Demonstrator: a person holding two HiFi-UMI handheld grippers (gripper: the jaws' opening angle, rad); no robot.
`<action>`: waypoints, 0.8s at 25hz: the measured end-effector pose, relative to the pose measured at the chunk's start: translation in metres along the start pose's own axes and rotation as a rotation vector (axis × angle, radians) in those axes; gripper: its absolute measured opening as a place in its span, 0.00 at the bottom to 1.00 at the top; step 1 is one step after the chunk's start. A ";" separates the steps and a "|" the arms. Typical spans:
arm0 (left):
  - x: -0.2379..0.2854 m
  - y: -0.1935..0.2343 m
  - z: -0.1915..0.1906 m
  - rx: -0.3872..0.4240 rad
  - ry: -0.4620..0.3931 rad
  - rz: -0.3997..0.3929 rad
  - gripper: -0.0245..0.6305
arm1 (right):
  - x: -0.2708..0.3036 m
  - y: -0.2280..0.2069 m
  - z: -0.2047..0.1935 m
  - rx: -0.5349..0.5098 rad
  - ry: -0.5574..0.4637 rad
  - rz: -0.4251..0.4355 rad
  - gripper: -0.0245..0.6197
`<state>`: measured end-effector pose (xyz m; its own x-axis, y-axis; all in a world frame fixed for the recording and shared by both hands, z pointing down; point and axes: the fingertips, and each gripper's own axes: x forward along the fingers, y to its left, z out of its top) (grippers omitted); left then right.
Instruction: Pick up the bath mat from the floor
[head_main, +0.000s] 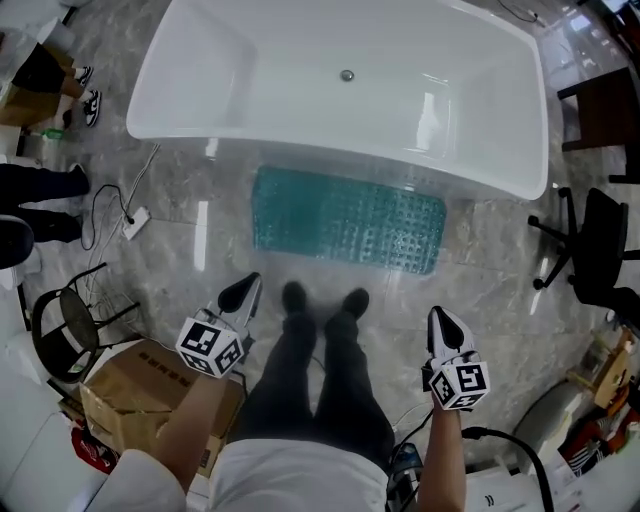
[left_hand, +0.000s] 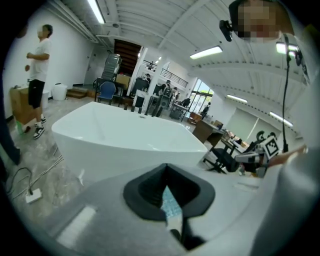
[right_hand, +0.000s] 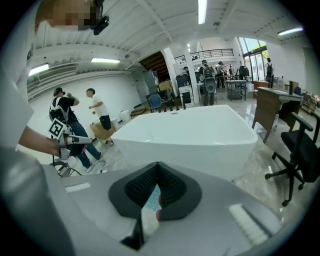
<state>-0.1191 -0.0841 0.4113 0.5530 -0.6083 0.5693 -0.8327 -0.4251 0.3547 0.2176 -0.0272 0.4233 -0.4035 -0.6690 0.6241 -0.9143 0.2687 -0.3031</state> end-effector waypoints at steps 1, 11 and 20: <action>0.008 0.005 -0.006 -0.003 0.002 0.007 0.04 | 0.012 -0.006 -0.007 -0.011 0.009 -0.002 0.04; 0.074 0.060 -0.081 -0.005 0.025 0.032 0.04 | 0.099 -0.057 -0.063 0.034 -0.004 0.009 0.05; 0.150 0.116 -0.178 -0.003 0.049 0.033 0.04 | 0.180 -0.119 -0.162 0.098 0.011 -0.040 0.05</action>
<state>-0.1375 -0.1052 0.6698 0.5232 -0.5888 0.6161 -0.8508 -0.4029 0.3374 0.2480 -0.0674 0.6884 -0.3673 -0.6701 0.6450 -0.9222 0.1721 -0.3463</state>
